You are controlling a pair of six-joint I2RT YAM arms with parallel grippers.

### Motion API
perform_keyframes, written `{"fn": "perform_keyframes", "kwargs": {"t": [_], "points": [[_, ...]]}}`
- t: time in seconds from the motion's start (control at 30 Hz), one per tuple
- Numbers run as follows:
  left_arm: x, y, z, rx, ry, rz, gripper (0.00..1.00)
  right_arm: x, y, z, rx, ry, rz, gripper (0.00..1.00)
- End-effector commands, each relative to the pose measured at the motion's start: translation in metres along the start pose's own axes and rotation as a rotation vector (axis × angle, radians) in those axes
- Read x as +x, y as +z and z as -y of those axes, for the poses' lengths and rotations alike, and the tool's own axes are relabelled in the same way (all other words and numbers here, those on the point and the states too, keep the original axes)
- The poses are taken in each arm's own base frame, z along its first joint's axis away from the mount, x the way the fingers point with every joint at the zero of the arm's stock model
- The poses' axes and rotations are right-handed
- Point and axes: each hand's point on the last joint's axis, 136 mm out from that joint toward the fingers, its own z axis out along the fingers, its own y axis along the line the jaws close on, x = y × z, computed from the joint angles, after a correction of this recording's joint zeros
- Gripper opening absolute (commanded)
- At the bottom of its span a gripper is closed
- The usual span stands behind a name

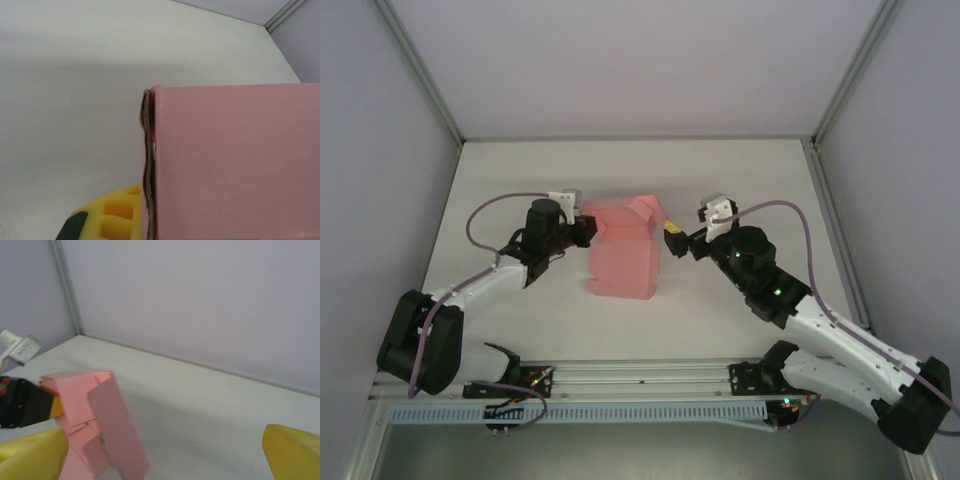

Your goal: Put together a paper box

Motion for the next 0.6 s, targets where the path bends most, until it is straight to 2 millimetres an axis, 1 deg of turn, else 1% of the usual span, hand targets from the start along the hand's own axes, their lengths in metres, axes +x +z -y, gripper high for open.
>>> {"fn": "perform_keyframes", "kwargs": {"t": [0.0,0.07,0.1,0.13,0.2,0.3,0.43,0.5,0.57], "points": [[-0.008,-0.004,0.003,0.011,0.047,0.028,0.00,0.003,0.003,0.029,0.091,0.097,-0.063,1.00],[-0.008,-0.005,0.005,0.022,0.056,0.028,0.00,0.010,0.012,0.054,0.146,0.180,-0.122,1.00],[-0.009,-0.006,0.006,0.023,0.057,0.032,0.00,0.014,0.016,0.063,0.154,0.217,-0.151,1.00],[-0.009,-0.007,0.006,0.025,0.060,0.032,0.00,0.018,0.021,0.068,0.140,0.238,-0.175,1.00],[-0.009,-0.007,0.005,0.021,0.062,0.032,0.00,0.025,0.034,0.067,0.077,0.246,-0.214,1.00],[-0.008,-0.006,0.005,0.022,0.062,0.032,0.00,0.038,0.052,0.051,-0.032,0.245,-0.282,1.00],[-0.010,-0.006,0.006,0.023,0.060,0.033,0.00,0.051,0.065,0.003,-0.328,0.258,-0.349,1.00],[-0.010,-0.005,0.006,0.023,0.060,0.032,0.00,0.058,0.070,-0.014,-0.403,0.275,-0.399,1.00],[-0.010,-0.004,0.005,0.022,0.057,0.030,0.00,0.066,0.073,-0.033,-0.469,0.240,-0.444,1.00]]}}
